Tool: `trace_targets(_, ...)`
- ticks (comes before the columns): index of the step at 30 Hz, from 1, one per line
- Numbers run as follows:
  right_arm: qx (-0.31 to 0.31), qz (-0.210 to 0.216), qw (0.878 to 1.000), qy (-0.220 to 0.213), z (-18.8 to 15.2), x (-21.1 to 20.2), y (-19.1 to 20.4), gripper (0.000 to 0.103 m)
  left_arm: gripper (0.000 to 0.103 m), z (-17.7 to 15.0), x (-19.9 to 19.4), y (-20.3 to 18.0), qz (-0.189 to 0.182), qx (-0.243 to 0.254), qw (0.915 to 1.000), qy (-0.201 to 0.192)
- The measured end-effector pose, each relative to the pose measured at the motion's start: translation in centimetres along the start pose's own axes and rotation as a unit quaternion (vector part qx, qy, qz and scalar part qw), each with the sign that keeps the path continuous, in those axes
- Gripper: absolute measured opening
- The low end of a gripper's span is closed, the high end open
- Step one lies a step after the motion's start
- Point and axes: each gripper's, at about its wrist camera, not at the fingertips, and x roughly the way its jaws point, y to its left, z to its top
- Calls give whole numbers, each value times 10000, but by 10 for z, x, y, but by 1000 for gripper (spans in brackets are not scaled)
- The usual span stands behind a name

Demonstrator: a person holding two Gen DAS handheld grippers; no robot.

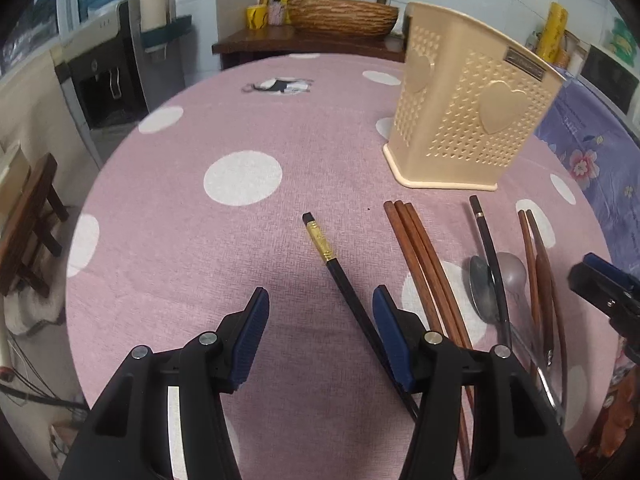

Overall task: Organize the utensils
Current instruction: 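Grasp the gold-banded black chopstick with the left tool while the right tool grasps a black chopstick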

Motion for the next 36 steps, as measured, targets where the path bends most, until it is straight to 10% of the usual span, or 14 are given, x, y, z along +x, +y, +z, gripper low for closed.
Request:
trace_targets(6,78,-79,9987,499,27,39,16,44,51,13,11,10,60,-441,9985,332)
trace_targets(36,-70,-825,9929,858,29,96,49,25,24,23,33,-21,578,-349,9971,337)
